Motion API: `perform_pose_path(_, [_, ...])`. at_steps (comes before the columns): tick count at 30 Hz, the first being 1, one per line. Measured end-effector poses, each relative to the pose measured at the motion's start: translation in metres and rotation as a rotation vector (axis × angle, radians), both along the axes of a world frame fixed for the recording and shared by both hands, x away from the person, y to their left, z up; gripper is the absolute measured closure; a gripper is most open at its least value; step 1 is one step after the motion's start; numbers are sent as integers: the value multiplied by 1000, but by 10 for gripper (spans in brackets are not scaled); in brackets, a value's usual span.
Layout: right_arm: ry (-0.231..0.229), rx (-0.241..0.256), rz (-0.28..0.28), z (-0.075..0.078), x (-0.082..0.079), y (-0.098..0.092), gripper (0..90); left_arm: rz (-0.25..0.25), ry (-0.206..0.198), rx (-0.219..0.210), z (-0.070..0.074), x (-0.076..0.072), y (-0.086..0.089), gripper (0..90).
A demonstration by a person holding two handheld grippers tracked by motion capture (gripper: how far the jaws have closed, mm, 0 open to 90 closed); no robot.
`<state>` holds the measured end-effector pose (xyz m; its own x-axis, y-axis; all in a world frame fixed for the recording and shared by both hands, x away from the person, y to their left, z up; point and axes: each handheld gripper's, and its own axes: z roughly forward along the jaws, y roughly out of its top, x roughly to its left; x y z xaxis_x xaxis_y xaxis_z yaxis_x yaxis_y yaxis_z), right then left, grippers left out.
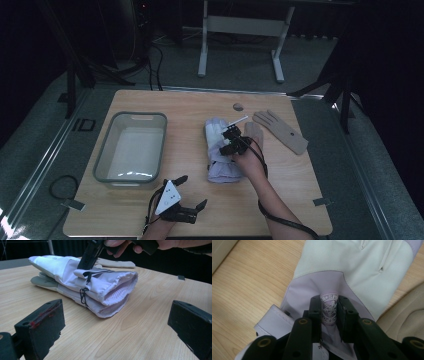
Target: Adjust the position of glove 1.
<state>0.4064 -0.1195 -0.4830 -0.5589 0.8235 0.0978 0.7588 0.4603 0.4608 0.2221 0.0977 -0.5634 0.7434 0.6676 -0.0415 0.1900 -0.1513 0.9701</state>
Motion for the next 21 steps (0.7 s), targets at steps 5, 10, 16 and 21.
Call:
perform_pose_path(5, [-24, 4, 30, 4, -3, -2, 673, 0, 0, 3, 0, 0, 0, 8])
perform_pose_path(10, [-54, 47, 80, 15, -8, -8, 588, 3, 2, 2, 0, 0, 0, 8])
perform_pose_path(16, [-108, 101, 122, 29, -15, -23, 393, 5, 1, 5, 0, 0, 0, 8])
perform_pose_path(21, [-106, 181, 155, 32, -20, -38, 173, 5, 8, -3, 0, 1, 0, 8])
